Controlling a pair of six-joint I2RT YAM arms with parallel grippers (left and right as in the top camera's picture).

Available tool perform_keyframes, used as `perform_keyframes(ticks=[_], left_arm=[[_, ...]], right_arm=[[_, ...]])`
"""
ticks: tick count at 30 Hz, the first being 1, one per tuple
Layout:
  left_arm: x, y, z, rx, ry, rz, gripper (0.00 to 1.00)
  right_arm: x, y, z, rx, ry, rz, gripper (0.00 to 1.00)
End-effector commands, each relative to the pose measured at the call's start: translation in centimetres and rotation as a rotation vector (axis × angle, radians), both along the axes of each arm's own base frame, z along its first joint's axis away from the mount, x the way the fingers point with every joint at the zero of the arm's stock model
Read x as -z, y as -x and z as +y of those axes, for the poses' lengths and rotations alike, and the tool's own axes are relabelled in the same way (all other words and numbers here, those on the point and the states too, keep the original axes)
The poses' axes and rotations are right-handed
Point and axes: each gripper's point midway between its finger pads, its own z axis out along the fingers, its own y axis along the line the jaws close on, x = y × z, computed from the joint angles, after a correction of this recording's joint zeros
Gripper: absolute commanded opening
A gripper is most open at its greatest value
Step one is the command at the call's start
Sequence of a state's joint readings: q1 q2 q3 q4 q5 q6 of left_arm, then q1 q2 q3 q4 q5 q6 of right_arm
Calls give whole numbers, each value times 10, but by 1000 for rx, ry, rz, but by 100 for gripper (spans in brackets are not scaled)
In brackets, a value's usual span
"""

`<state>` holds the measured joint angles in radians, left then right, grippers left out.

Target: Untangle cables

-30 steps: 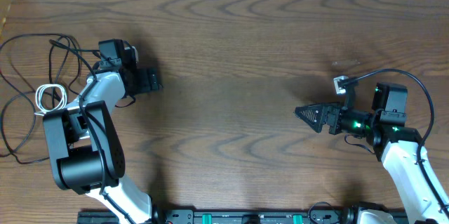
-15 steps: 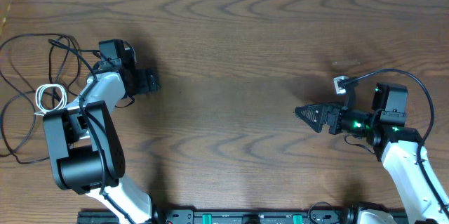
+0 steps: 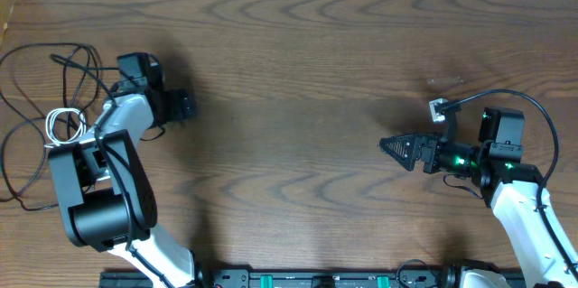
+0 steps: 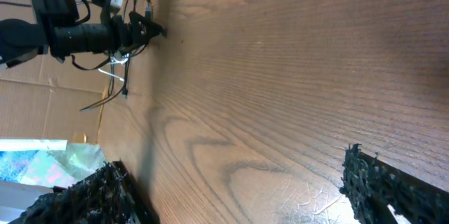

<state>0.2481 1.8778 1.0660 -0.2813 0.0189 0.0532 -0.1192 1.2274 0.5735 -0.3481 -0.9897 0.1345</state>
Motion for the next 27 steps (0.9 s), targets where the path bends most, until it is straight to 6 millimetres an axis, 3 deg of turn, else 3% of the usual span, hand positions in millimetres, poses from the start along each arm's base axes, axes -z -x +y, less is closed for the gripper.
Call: perform_keyframes(ticks=[1,14,27], left_arm=[[10,17,26,-63,-45,49,94],[8,32,76,-196,-49,29,94],[4,37,104,-264,-62,-7,94]], right_arm=[[-4,0,1,0,-6,-3,99],[-4,0,1,0,-6,-3,99],[-4,0,1,0,-5,-4,99]])
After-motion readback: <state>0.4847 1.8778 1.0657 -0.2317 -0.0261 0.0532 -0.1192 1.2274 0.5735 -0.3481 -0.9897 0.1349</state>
